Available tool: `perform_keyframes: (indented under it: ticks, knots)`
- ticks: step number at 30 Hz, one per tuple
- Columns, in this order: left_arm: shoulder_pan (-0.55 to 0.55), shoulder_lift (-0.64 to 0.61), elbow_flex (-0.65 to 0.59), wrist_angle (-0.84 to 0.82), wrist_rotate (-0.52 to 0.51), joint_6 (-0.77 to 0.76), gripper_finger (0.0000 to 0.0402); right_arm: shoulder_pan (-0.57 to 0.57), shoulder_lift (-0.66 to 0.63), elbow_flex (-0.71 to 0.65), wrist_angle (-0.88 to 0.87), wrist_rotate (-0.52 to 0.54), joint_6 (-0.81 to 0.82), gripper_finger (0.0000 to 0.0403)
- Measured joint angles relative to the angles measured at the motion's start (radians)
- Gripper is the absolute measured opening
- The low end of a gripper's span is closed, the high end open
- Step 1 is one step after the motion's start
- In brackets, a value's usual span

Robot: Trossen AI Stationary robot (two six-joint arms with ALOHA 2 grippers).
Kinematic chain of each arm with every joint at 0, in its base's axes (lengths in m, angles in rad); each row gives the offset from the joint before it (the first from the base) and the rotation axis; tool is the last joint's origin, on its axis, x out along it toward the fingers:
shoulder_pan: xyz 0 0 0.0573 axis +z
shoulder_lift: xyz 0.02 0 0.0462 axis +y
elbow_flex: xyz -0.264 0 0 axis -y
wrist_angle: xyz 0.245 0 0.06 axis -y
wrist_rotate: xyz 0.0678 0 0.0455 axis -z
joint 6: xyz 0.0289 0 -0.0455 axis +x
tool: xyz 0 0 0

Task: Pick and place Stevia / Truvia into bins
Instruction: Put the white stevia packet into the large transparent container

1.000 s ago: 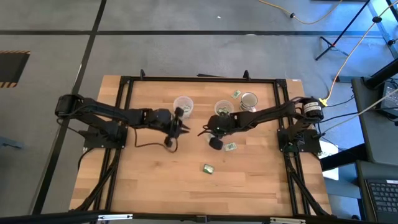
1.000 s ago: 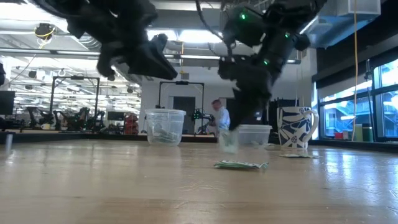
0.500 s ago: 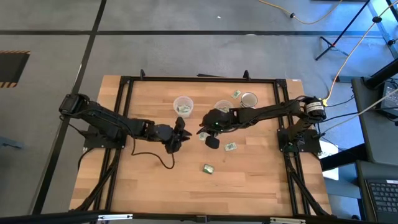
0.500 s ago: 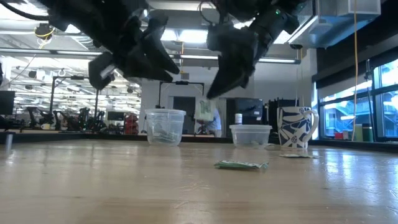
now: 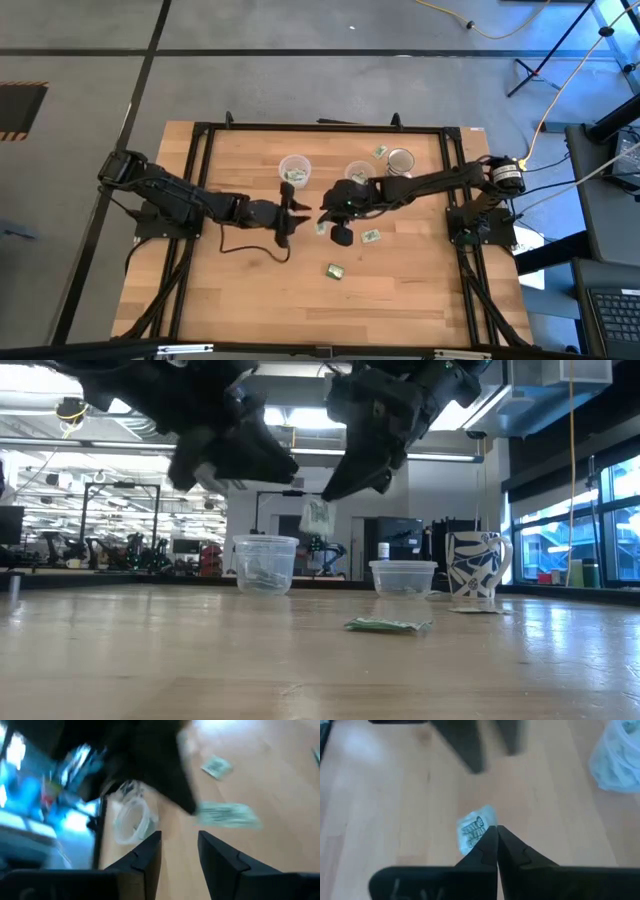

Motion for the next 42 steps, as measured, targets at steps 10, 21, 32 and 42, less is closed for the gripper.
perform_keyframes:
  ticks: [10,21,32,42]
  knots:
    - [0.079,0.0,0.0,0.001,0.217,-0.584,0.0123,0.051,0.0,0.0,0.0,0.219,-0.031,0.0]
    - [0.134,0.0,0.0,0.001,0.254,-0.901,0.0123,0.068,-0.001,0.0,0.018,0.238,-0.051,0.0]
    - [0.144,0.0,0.0,0.0,0.314,-0.934,0.0123,0.07,-0.001,0.0,0.106,0.241,-0.097,0.0]
    - [0.144,0.0,0.0,-0.026,0.314,-0.884,0.0122,0.07,-0.001,0.001,0.123,0.241,-0.101,0.0]
